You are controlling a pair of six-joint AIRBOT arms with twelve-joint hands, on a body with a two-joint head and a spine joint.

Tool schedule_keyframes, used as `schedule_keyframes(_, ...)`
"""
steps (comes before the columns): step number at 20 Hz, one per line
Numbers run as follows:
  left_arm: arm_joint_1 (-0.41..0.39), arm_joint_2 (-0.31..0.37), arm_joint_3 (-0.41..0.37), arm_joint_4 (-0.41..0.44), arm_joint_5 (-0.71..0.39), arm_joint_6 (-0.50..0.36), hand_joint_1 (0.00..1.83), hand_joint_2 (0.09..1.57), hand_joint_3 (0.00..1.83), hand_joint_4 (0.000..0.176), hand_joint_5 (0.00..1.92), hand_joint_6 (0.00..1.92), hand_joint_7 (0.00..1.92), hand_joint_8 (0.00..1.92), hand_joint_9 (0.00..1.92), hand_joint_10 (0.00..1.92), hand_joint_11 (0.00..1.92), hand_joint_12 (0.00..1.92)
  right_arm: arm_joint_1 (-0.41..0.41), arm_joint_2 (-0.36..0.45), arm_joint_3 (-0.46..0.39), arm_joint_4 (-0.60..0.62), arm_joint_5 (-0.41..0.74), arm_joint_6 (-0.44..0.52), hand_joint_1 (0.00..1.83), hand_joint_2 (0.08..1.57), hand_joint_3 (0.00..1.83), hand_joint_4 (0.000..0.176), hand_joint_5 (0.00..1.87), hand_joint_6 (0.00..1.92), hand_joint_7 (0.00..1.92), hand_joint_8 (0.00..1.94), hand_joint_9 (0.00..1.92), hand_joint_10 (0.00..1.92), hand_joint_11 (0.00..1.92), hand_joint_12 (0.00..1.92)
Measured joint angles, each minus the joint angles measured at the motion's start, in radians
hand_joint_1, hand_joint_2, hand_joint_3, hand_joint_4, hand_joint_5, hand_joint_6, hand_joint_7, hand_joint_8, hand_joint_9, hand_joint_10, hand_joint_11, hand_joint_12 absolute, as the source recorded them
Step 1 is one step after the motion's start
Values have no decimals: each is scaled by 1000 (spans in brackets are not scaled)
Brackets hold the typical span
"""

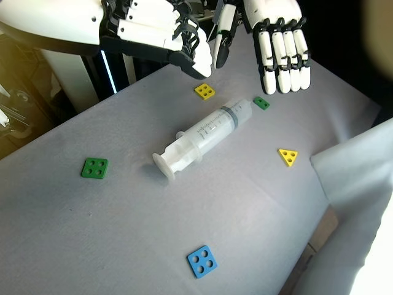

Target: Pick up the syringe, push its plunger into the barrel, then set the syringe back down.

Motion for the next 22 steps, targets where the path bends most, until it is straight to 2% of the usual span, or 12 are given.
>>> schedule_keyframes(1, 26, -32, 0, -9, -29, -6, 789, 1072, 0, 0, 28, 4, 0, 0, 0, 0, 0, 74, 0, 0, 0, -4, -2, 0, 0, 1306, 2, 0, 290, 4, 257, 5, 204, 4, 0, 480)
schedule_keyframes(3, 60, -66, 11, -10, -66, -25, 879, 1059, 0, 0, 31, 4, 9, 3, 0, 0, 9, 41, 0, 0, 0, -3, -3, 0, 0, 1309, 3, 0, 282, 0, 251, 1, 199, 2, 0, 483)
schedule_keyframes(7, 127, -119, 52, -32, -114, -25, 940, 1013, 0, 0, 49, 7, 18, 4, 4, 1, 27, 63, 0, 0, 0, -3, -4, 0, 0, 1310, 1, 0, 283, 4, 250, 1, 196, 0, 0, 477)
schedule_keyframes(8, 136, -131, 56, -43, -118, -13, 946, 997, 0, 0, 53, 7, 20, 4, 5, 1, 5, 135, 0, 0, 0, -3, -4, 0, 0, 1310, 1, 0, 294, 9, 259, 4, 204, 4, 0, 477)
schedule_keyframes(10, 159, -169, 79, -58, -116, -3, 940, 996, 4, 0, 62, 5, 28, 4, 8, 1, 0, 162, 0, 0, 0, -3, -2, 0, 0, 1313, 2, 0, 295, 5, 254, 0, 195, 0, 0, 456)
schedule_keyframes(15, 178, -254, 136, -69, -126, 3, 884, 1039, 8, 0, 50, 3, 36, 3, 10, 3, 0, 89, 0, 0, 0, -3, -3, 0, 0, 1309, 0, 0, 298, 3, 264, 4, 210, 7, 0, 475)
schedule_keyframes(18, 190, -299, 159, -126, -128, 44, 878, 1059, 6, 0, 58, 2, 43, 2, 10, 1, 0, 46, 0, 0, 0, -3, -5, 0, 0, 1309, 0, 0, 280, 0, 247, 0, 196, 0, 0, 452)
schedule_keyframes(22, 215, -343, 204, -141, -134, 53, 881, 1064, 4, 0, 65, 2, 67, 7, 37, 9, 13, 43, 0, 0, 0, -3, -3, 0, 0, 1307, 0, 0, 268, 0, 241, 1, 188, 0, 0, 433)
